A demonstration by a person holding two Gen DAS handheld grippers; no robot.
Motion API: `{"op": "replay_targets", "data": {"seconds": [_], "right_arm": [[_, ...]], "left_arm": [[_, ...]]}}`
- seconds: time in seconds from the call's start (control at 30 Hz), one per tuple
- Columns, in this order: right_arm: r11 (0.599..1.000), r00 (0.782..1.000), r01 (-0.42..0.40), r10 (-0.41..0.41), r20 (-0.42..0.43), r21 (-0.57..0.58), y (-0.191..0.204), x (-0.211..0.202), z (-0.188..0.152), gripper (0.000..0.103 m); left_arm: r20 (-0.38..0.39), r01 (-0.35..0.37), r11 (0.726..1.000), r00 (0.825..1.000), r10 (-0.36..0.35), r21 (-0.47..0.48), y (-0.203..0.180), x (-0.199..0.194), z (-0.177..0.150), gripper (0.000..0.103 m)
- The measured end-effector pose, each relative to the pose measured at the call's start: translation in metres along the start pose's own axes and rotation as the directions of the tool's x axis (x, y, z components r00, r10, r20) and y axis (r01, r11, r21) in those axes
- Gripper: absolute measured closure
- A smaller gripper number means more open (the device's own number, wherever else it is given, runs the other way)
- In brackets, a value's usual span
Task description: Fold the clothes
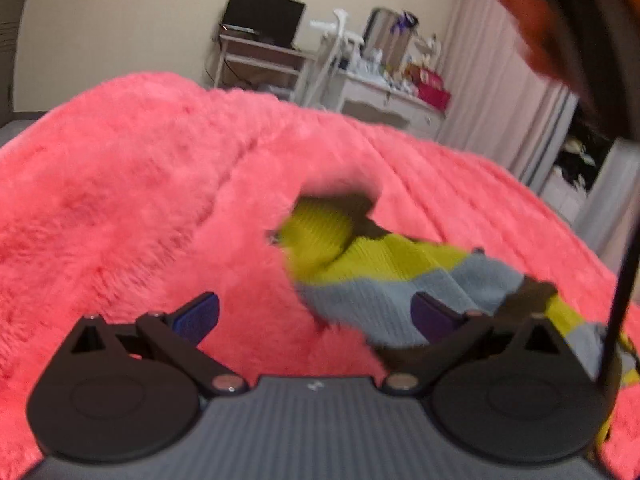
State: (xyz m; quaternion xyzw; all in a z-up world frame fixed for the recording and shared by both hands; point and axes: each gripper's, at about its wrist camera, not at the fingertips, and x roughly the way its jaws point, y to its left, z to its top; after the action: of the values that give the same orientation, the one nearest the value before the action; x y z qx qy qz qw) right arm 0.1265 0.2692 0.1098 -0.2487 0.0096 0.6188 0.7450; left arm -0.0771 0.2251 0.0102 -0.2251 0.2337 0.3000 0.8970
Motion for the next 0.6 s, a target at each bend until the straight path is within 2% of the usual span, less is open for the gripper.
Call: {"op": "replay_targets", "data": {"seconds": [0.03,0.07,0.13,0.2,0.23,0.3,0.37,0.4,0.47,0.5,0.6], "right_arm": [[0.999,0.999,0.035,-0.035,-0.009,0.0,-0.001,-0.022,-0.019,0.073],[0.998,0.997,0.068,-0.068,-0.019,0.009,-0.002,-0.046,-0.038,0.068],[0.991,0.99,0.134,-0.133,-0.041,0.027,-0.005,-0.094,-0.076,0.055],[0.979,0.978,0.2,-0.197,-0.064,0.043,-0.008,-0.142,-0.114,0.037],[0.97,0.969,0.233,-0.226,-0.101,0.064,-0.004,-0.172,-0.133,0.036],[0.967,0.961,0.234,-0.214,-0.176,0.104,0.011,-0.2,-0.17,0.035],[0.957,0.956,0.234,-0.195,-0.219,0.17,0.047,-0.266,-0.18,0.034],[0.951,0.958,0.214,-0.16,-0.238,0.223,0.054,-0.29,-0.192,0.034],[0.959,0.955,0.189,-0.13,-0.266,0.212,0.062,-0.304,-0.204,0.034],[0.97,0.945,0.186,-0.133,-0.3,0.155,0.067,-0.31,-0.208,0.034],[0.985,0.909,0.171,-0.164,-0.383,-0.016,0.084,-0.281,-0.211,0.034]], "left_arm": [[-0.003,0.005,1.0,1.0,-0.005,0.008,-0.002,0.001,-0.001,0.0],[-0.002,0.009,1.0,1.0,-0.009,0.014,-0.003,0.001,-0.001,0.0],[0.002,0.012,1.0,1.0,-0.012,0.021,-0.005,0.001,-0.001,0.0],[0.001,0.013,1.0,1.0,-0.013,0.025,-0.008,-0.001,-0.002,0.0],[-0.002,0.013,1.0,1.0,-0.012,0.028,-0.01,-0.001,-0.002,0.0],[-0.008,0.013,0.999,1.0,-0.013,0.037,-0.014,-0.001,-0.003,0.0],[-0.013,0.027,0.996,1.0,-0.026,0.079,-0.026,-0.004,-0.004,0.0],[-0.01,0.032,0.995,0.999,-0.031,0.093,-0.03,-0.006,-0.004,0.0],[-0.004,0.04,0.991,0.999,-0.04,0.125,-0.039,-0.012,-0.006,0.0],[-0.001,0.046,0.988,0.999,-0.046,0.15,-0.045,-0.016,-0.008,0.0],[0.001,0.053,0.977,0.999,-0.054,0.208,-0.058,-0.024,-0.012,0.0]]}}
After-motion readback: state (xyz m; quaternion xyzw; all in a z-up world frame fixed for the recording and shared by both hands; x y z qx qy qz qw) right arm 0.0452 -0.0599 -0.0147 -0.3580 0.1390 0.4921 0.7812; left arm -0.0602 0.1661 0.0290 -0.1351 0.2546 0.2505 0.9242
